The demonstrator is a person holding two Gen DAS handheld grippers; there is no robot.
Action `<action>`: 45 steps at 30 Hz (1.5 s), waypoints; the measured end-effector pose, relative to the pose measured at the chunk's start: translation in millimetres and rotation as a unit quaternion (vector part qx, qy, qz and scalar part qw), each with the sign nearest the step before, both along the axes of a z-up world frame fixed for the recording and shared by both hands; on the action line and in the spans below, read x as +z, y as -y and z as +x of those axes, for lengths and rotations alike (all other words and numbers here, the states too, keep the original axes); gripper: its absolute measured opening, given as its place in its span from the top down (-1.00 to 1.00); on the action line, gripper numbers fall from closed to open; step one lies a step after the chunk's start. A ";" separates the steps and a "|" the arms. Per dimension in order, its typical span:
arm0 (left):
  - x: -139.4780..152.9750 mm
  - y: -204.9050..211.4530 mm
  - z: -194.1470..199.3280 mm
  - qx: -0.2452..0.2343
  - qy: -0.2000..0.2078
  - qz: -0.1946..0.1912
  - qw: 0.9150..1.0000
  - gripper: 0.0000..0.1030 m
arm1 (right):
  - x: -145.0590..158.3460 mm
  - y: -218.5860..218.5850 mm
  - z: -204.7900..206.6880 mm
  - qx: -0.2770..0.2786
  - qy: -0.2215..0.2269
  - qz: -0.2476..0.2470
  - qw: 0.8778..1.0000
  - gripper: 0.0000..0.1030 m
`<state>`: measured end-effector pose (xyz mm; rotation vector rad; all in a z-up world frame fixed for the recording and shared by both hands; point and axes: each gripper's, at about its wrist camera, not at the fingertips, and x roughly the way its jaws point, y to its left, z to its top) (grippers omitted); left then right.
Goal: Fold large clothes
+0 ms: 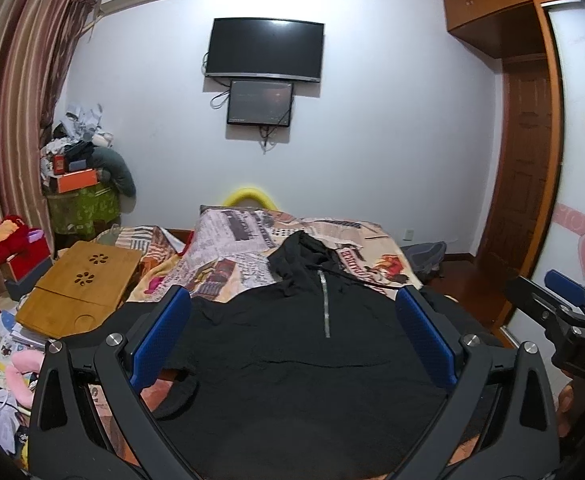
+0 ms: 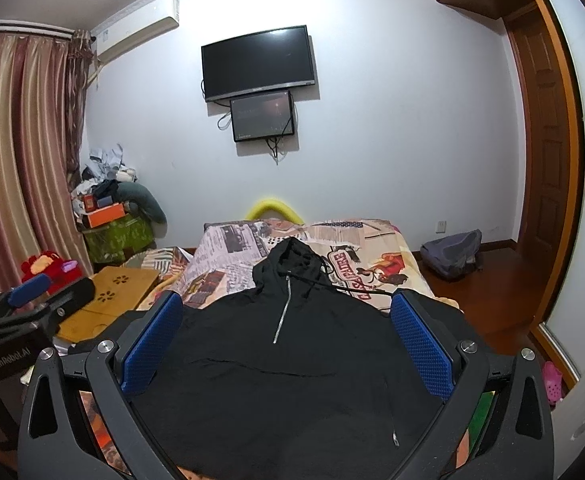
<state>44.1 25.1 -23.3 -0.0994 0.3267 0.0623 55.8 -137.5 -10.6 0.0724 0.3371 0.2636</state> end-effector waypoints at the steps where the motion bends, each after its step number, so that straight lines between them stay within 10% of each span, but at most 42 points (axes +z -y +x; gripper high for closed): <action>1: -1.1 -3.6 5.6 0.008 -0.003 0.002 1.000 -1.00 | -2.1 -0.8 4.3 0.000 -0.001 -0.002 1.000 -1.00; 10: -30.8 -65.5 72.3 0.054 -0.053 0.020 0.997 -1.00 | -28.3 -7.3 66.7 0.001 -0.047 -0.023 0.999 -1.00; 18: -92.6 -174.2 113.5 0.126 -0.139 -0.049 0.981 -1.00 | -71.5 -17.5 130.7 0.032 -0.150 -0.058 0.986 -1.00; 25: -172.7 -269.8 122.2 0.159 -0.243 -0.189 0.938 -0.99 | -110.1 -32.6 169.2 0.065 -0.243 -0.067 0.966 -1.00; 32: -239.4 -318.8 113.8 0.152 -0.270 -0.371 0.875 -0.77 | -140.3 -53.9 190.8 0.090 -0.297 -0.089 0.946 -1.00; 36: -259.4 -330.3 115.3 0.148 -0.268 -0.417 0.856 -0.63 | -149.7 -59.0 195.0 0.102 -0.313 -0.100 0.939 -1.00; 40: -257.5 -338.7 122.6 0.173 -0.248 -0.405 0.863 -0.46 | -153.2 -58.8 197.4 0.103 -0.322 -0.107 0.935 -1.00; 45: -242.6 -343.5 142.0 0.269 -0.258 -0.240 0.896 -0.19 | -151.9 -51.5 202.3 0.085 -0.326 -0.109 0.935 -1.00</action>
